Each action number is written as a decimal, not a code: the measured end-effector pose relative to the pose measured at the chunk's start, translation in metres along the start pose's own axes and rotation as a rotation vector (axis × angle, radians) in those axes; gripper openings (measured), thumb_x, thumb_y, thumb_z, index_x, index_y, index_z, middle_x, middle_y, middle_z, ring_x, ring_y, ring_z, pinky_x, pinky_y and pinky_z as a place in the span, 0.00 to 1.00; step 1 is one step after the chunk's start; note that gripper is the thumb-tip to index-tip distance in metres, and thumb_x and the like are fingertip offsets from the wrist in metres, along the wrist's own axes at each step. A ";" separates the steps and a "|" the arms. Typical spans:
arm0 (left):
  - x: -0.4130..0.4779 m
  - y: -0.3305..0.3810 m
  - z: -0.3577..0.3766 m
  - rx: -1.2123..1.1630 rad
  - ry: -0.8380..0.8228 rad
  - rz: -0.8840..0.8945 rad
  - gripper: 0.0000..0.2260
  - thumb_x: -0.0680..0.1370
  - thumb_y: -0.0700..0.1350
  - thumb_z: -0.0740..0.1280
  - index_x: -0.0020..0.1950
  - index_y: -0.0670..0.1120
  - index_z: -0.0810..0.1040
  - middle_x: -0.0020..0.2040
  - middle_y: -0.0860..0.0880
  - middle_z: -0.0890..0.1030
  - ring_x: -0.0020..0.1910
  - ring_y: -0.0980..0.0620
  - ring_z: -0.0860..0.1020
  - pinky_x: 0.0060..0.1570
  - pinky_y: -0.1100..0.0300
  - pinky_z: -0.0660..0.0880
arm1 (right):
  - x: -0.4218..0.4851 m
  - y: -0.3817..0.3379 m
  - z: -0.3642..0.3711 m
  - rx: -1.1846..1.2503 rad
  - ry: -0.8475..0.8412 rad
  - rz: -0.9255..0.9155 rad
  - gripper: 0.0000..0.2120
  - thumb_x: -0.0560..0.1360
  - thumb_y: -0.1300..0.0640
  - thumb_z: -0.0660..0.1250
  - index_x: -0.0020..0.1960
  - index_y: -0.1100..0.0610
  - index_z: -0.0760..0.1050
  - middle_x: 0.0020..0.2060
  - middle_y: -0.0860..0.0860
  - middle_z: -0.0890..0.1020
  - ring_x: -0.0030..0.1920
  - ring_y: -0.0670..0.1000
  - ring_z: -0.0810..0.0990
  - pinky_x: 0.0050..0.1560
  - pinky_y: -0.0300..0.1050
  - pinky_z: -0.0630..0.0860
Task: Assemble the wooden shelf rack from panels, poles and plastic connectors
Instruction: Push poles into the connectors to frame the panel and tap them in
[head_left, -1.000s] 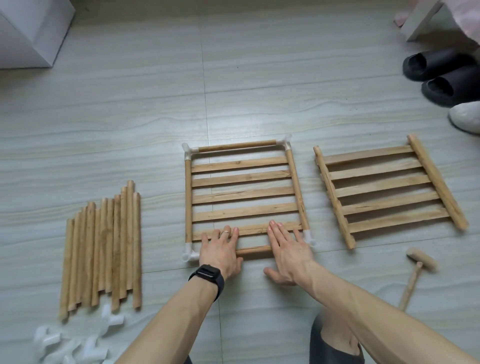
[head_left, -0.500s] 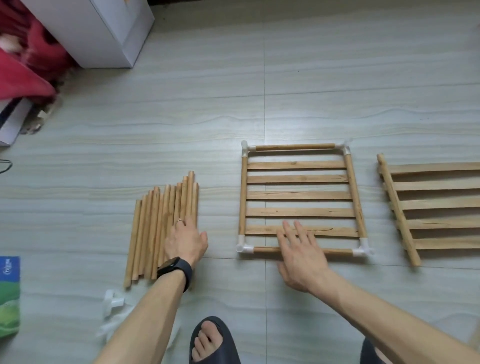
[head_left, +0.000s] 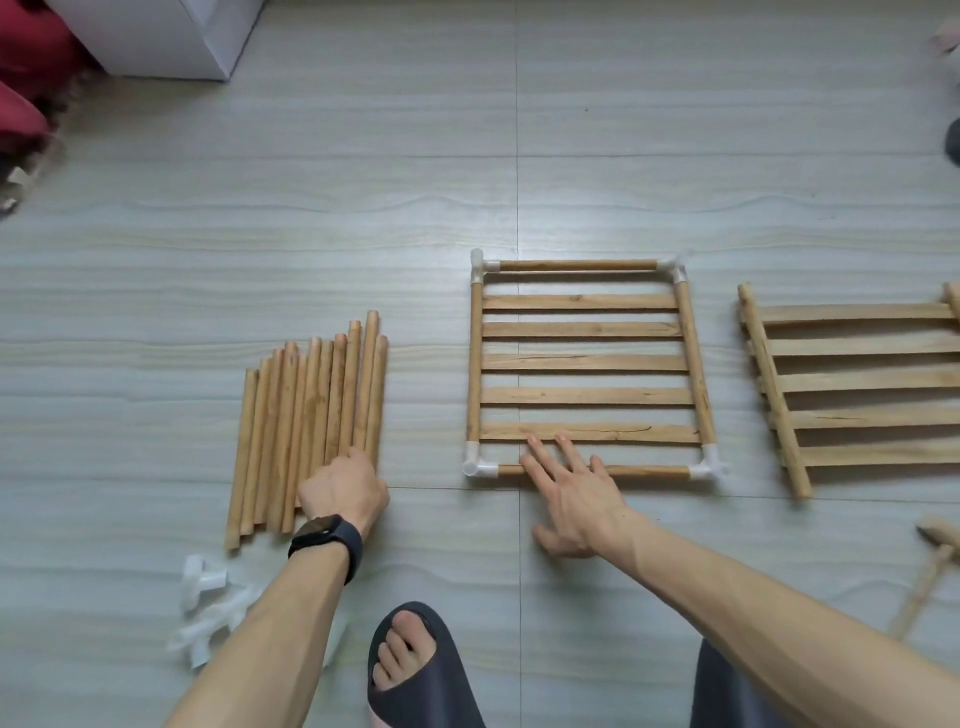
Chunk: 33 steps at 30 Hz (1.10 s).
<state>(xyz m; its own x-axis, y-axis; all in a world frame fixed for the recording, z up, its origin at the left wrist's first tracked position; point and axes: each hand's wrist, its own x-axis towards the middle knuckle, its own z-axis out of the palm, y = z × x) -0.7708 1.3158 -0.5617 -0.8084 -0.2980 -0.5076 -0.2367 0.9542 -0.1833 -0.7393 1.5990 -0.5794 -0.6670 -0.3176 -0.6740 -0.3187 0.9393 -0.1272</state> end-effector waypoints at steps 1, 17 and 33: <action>0.000 0.001 0.001 0.012 -0.004 0.006 0.10 0.79 0.46 0.61 0.58 0.46 0.75 0.54 0.47 0.82 0.53 0.44 0.81 0.44 0.57 0.72 | -0.001 0.001 -0.001 0.004 0.003 -0.002 0.45 0.77 0.38 0.61 0.83 0.52 0.41 0.82 0.49 0.35 0.81 0.62 0.37 0.77 0.67 0.53; -0.010 0.016 0.004 -0.400 0.068 0.131 0.11 0.82 0.57 0.62 0.52 0.50 0.75 0.45 0.49 0.81 0.43 0.47 0.79 0.42 0.54 0.77 | -0.012 0.022 0.011 0.143 0.121 0.355 0.55 0.75 0.25 0.54 0.81 0.61 0.33 0.79 0.66 0.36 0.80 0.68 0.38 0.79 0.65 0.43; -0.054 0.071 0.012 -0.379 0.148 0.679 0.11 0.81 0.62 0.60 0.57 0.58 0.73 0.47 0.57 0.79 0.43 0.53 0.78 0.39 0.55 0.76 | -0.032 0.030 -0.031 0.620 0.316 0.306 0.53 0.64 0.17 0.58 0.76 0.52 0.66 0.76 0.56 0.67 0.76 0.57 0.64 0.75 0.55 0.63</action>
<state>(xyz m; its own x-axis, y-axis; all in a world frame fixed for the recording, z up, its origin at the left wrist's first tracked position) -0.7370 1.3998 -0.5575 -0.8987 0.3348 -0.2833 0.1887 0.8783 0.4393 -0.7481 1.6331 -0.5386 -0.8557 0.0345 -0.5163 0.2862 0.8629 -0.4166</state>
